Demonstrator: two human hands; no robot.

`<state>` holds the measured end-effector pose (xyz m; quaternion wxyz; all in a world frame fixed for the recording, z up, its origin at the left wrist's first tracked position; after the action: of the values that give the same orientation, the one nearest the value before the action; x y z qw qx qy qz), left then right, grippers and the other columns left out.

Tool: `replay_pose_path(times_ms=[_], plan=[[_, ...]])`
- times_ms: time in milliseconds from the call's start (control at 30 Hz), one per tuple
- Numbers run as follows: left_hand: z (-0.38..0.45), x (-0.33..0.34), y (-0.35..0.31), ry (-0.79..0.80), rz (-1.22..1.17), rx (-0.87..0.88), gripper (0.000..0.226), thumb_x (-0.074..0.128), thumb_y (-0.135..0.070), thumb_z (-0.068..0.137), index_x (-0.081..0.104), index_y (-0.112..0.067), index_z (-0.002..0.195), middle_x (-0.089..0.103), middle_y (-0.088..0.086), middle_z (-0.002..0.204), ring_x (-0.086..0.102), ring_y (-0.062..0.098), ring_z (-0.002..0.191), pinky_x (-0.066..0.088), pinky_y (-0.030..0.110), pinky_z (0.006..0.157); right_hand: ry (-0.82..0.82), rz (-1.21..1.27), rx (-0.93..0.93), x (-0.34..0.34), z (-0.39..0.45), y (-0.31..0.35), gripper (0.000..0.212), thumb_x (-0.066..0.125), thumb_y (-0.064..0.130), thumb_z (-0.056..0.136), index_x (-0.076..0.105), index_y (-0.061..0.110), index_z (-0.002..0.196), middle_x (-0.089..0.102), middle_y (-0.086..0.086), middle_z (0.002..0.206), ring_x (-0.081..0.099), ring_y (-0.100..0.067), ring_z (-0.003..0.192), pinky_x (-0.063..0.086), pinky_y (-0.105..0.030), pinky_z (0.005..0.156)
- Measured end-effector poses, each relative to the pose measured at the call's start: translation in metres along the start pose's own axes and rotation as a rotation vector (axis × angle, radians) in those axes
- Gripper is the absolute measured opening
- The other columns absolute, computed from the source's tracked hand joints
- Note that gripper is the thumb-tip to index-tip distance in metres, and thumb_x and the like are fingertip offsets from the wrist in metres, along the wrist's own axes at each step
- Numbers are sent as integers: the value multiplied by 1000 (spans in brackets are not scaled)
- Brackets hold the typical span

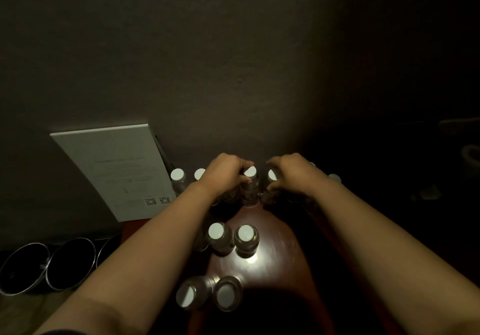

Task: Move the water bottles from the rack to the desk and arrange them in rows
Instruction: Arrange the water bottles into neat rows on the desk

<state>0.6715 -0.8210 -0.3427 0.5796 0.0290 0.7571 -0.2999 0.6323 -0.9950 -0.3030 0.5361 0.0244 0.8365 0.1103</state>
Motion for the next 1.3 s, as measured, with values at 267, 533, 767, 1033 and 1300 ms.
replay_pose_path(times_ms=[267,533,767,1033,1300], plan=[[-1,-1,-1,-12,14,9,49,78,-32,79,65,-32,126,69,-8,122,63,14,113,51,35,94,-44,-37,-108,5,4,-1,37,60,15,88,63,25,124,68,-5,117,62,-25,108,50,-31,89],[-2,-3,-2,-18,17,27,45,78,-30,79,67,-32,123,71,-7,117,64,14,110,51,33,90,-70,2,-109,8,12,-6,42,64,10,85,63,27,123,67,-3,116,62,-23,106,52,-33,88],[-5,-7,0,35,-32,2,57,80,-33,76,61,-35,130,69,-8,122,62,12,115,49,33,97,-63,75,-114,8,11,-9,43,66,11,81,62,33,118,68,-1,113,64,-23,104,53,-40,88],[-22,-39,26,84,91,-88,64,83,-34,74,59,-23,133,66,-1,126,60,19,118,49,37,97,-138,-57,-143,6,8,-4,71,73,35,82,40,39,145,55,1,136,48,-24,122,46,-36,97],[-26,-36,30,67,73,-87,40,77,-30,81,69,-24,119,73,-2,107,65,18,101,52,38,89,-163,-62,-174,10,15,24,45,58,42,93,48,42,137,65,7,125,55,-23,118,46,-35,90]])
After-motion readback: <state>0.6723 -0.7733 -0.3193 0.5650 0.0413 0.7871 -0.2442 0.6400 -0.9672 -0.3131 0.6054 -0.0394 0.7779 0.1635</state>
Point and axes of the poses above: each hand's wrist, its own z-axis towards the middle knuckle, its own x-axis out of the palm, y = z × x, the point moved 3 cm from there along z, towards the middle knuckle
